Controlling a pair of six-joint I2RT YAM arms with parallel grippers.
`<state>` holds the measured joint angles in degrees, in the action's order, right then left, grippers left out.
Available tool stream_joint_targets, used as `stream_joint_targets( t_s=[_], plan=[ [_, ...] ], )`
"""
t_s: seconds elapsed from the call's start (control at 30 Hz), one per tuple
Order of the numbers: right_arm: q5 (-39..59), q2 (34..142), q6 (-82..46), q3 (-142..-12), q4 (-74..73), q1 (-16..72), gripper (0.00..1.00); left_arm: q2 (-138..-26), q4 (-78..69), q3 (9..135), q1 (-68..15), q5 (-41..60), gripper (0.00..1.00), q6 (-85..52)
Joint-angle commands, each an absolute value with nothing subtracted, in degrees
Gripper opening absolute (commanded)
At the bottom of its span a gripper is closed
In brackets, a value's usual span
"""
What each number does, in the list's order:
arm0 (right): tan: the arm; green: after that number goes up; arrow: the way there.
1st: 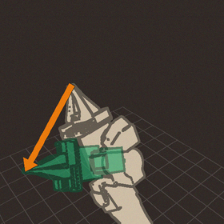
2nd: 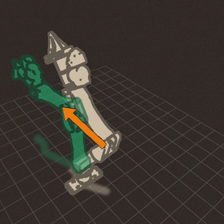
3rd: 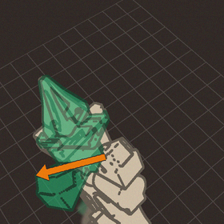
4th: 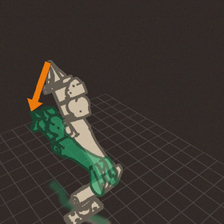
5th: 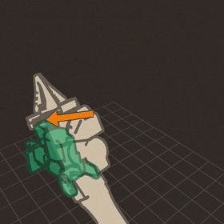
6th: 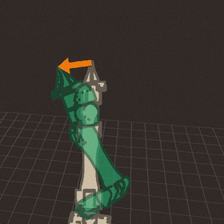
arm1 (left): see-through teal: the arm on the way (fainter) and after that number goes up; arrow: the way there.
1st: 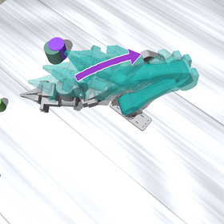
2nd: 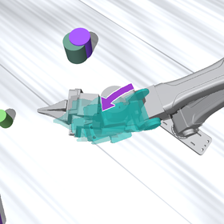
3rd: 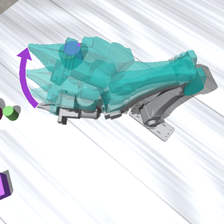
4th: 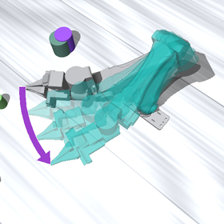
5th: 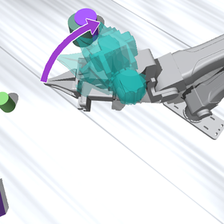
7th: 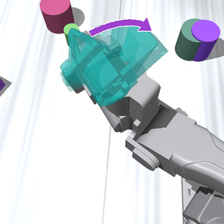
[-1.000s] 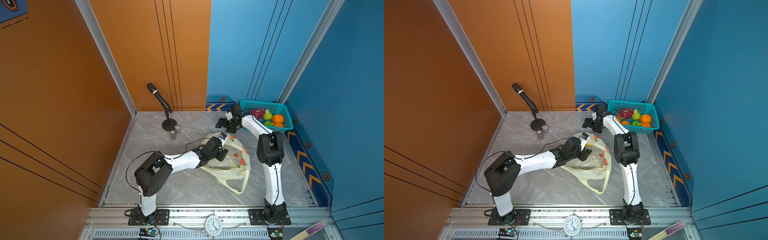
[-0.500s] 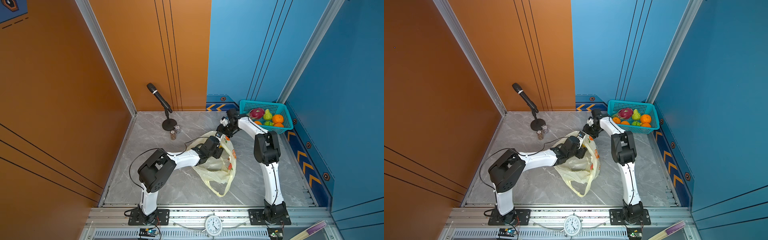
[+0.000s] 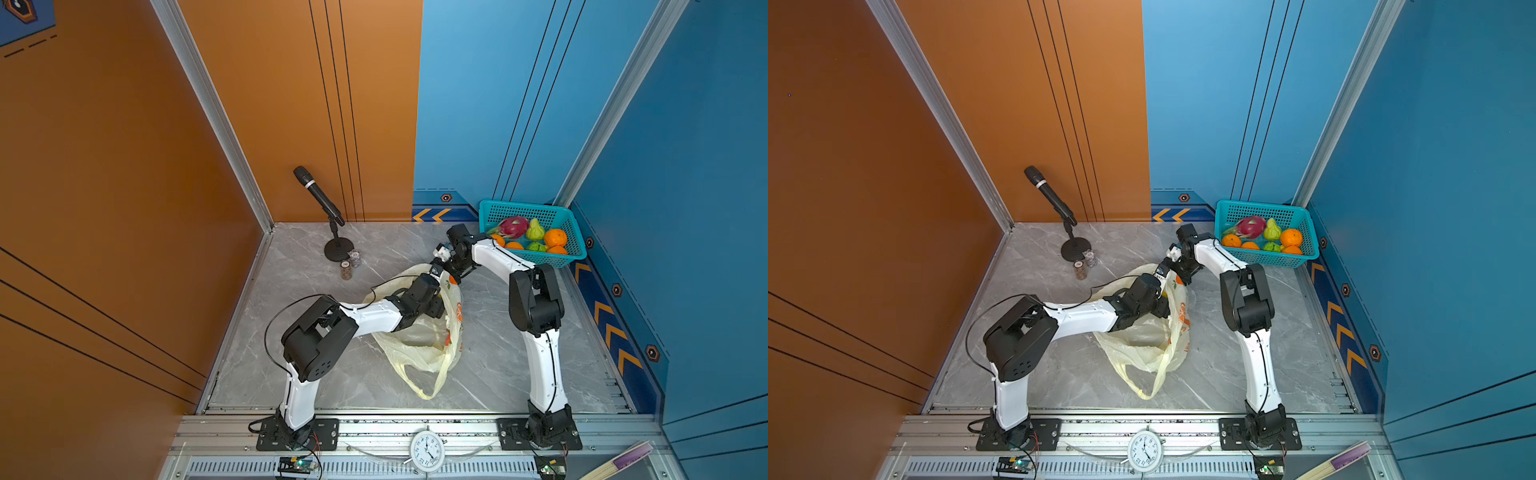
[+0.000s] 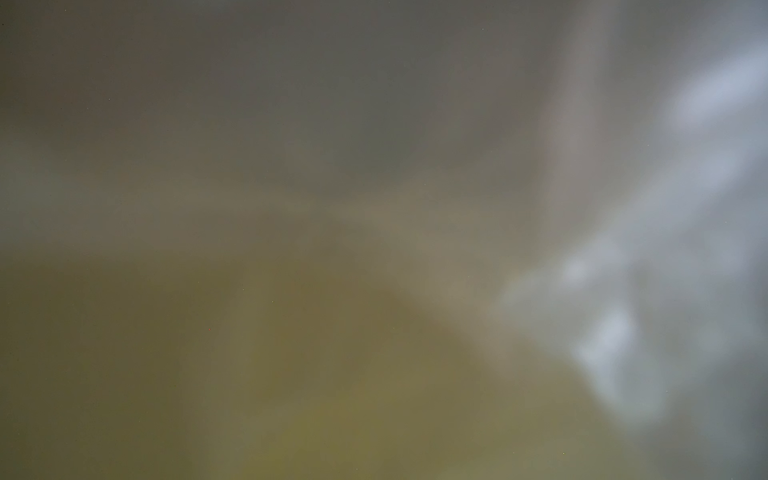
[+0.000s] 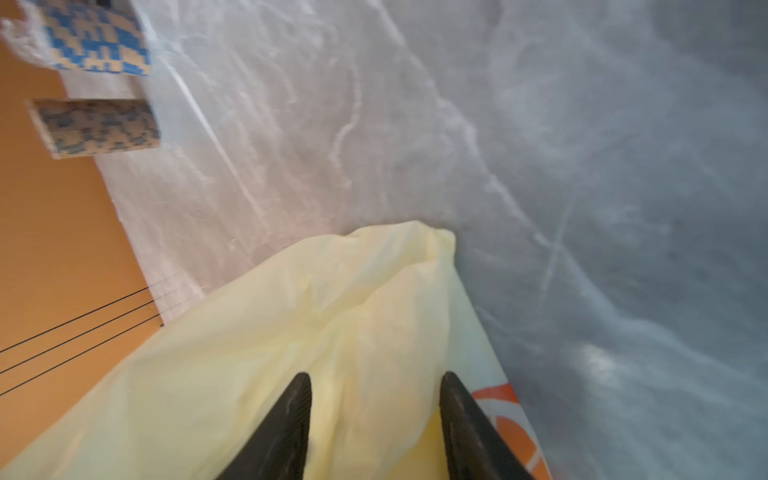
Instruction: Untie the knot of the plastic bag and take out the fruit
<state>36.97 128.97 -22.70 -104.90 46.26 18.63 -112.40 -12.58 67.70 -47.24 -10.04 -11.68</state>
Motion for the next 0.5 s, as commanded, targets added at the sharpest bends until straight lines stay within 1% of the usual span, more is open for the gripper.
stream_joint_targets(
  t_s=[0.0, 0.07, 0.17, 0.23, 0.27, 0.33, 0.37, 0.47],
  plan=[
    [38.2, 126.0, -24.7, -103.3, 44.9, 19.4, 0.51, -113.8, -13.0, 69.0, -46.7, -8.3, 0.82, -13.0],
    [38.0, 125.3, -25.1, -103.3, 43.8, 19.8, 0.51, -114.4, -13.3, 68.9, -46.6, -8.0, 0.81, -13.3],
    [38.0, 124.6, -25.5, -100.8, 43.0, 19.9, 0.51, -115.1, -13.8, 68.9, -46.7, -7.5, 0.77, -13.7],
    [37.5, 123.9, -25.5, -100.2, 43.0, 19.8, 0.52, -114.9, -13.7, 69.0, -46.6, -7.0, 0.71, -14.1],
    [37.1, 123.5, -25.6, -100.0, 43.0, 19.7, 0.53, -114.7, -13.7, 68.9, -46.6, -6.9, 0.68, -14.2],
    [36.0, 122.0, -25.7, -99.3, 43.0, 19.3, 0.65, -114.2, -13.7, 68.6, -46.6, -6.6, 0.61, -14.5],
    [35.2, 121.2, -25.9, -98.9, 42.8, 19.2, 0.68, -114.0, -13.8, 68.4, -46.5, -6.4, 0.59, -14.7],
    [32.5, 117.2, -27.4, -96.6, 40.9, 18.3, 0.74, -112.9, -13.7, 67.8, -46.4, -5.4, 0.53, -15.1]
  ],
)
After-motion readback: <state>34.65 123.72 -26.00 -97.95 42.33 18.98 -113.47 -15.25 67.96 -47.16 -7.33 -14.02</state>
